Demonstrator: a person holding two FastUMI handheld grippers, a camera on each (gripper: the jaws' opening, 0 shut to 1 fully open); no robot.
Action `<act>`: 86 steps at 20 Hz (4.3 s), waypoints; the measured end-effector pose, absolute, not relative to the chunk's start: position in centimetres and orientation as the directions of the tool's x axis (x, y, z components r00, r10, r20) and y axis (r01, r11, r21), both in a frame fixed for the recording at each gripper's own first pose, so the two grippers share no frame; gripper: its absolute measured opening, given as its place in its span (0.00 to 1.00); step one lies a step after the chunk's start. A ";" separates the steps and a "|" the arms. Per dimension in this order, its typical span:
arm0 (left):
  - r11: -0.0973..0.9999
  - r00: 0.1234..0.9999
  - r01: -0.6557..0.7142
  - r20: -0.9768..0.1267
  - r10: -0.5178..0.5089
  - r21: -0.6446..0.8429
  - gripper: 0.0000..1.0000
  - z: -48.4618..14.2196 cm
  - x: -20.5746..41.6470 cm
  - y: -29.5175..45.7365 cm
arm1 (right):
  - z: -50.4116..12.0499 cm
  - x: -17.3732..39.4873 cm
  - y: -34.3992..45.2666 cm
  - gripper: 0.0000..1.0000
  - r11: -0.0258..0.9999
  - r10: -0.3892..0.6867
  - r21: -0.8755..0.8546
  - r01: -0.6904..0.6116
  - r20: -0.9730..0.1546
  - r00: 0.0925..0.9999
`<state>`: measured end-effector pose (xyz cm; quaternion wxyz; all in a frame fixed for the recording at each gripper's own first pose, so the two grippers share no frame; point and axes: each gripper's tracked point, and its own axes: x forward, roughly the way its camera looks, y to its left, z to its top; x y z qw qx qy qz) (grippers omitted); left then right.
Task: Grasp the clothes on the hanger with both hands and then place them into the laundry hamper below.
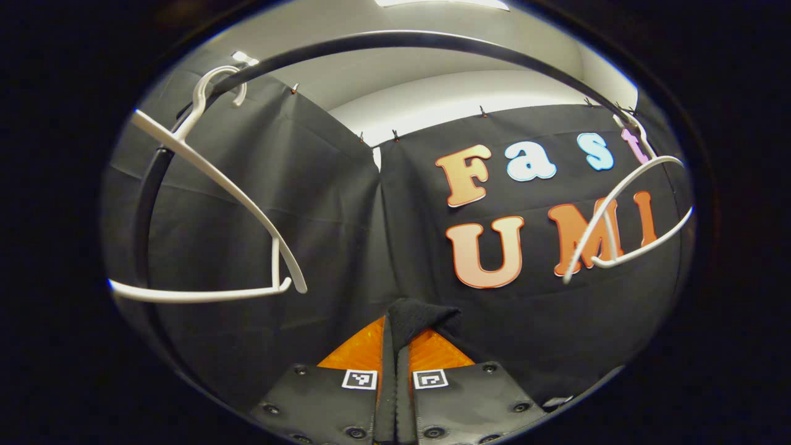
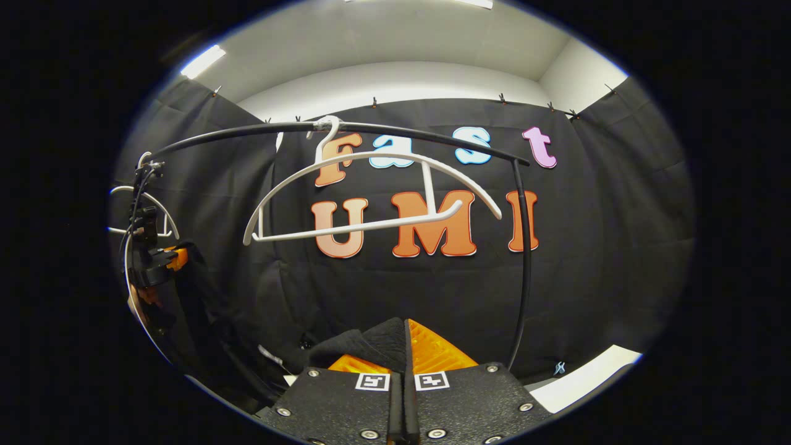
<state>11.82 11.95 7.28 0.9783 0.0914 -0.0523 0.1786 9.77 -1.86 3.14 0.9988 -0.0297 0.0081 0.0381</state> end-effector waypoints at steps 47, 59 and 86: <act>0.987 0.620 -0.077 -0.769 0.159 0.143 0.99 -30.4 0.1 8.0 | -29.8 -0.2 4.4 0.93 0.989 0.148 0.102 -0.108 -0.715 0.683; 0.993 0.736 -0.039 -0.669 0.106 0.115 0.99 -25.5 1.6 5.8 | -25.2 1.5 3.9 0.94 0.990 0.134 0.114 -0.080 -0.627 0.767; 0.996 0.994 0.092 -0.055 -0.093 -0.016 0.99 3.9 4.7 -3.4 | 4.4 3.7 2.2 1.00 0.998 0.056 0.027 -0.055 -0.011 0.998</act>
